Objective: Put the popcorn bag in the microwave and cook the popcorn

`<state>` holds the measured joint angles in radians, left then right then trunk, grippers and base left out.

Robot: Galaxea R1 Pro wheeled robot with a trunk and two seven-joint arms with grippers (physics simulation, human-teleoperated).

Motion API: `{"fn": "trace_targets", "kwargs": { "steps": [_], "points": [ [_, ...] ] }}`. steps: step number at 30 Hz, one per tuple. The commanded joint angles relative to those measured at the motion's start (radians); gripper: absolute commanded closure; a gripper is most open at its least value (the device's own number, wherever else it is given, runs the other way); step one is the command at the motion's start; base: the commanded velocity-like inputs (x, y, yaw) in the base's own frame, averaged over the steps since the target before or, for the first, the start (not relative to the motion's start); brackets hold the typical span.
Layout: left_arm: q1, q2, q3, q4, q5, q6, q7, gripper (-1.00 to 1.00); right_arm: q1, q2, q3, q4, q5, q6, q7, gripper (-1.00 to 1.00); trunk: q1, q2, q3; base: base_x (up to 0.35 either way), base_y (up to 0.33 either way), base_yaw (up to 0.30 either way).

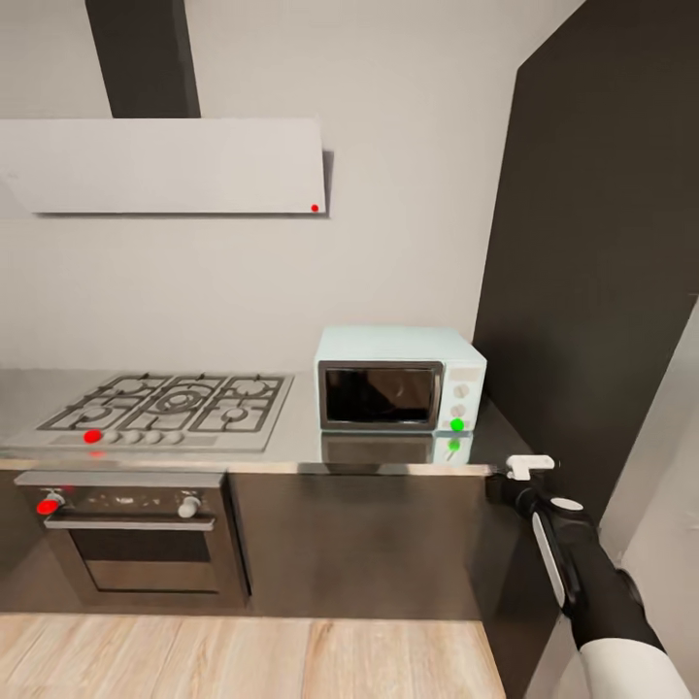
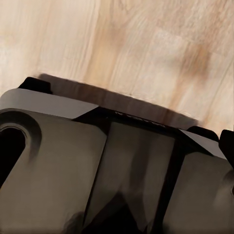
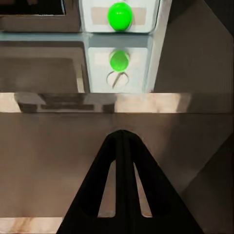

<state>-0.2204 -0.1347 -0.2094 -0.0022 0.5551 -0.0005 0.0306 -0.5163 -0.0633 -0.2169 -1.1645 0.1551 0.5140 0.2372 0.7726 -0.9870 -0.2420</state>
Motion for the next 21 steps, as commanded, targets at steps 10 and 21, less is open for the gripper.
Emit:
{"fn": "trace_targets", "kwargs": {
  "steps": [10,21],
  "points": [
    [-0.001,0.006,-0.007,-0.001,0.011,-0.001,0.002,-1.0,0.001,-0.011,0.001,0.595,0.037,-0.135,-0.003,1.0,-0.001,-0.001,-0.001,-0.175,0.0,0.0],
    [-0.001,0.006,-0.007,-0.001,0.007,-0.001,0.002,-1.0,0.148,-0.022,-0.005,1.197,0.157,-0.589,-0.119,1.0,-0.001,-0.001,-0.001,-0.001,0.0,0.0]
  ]
}}
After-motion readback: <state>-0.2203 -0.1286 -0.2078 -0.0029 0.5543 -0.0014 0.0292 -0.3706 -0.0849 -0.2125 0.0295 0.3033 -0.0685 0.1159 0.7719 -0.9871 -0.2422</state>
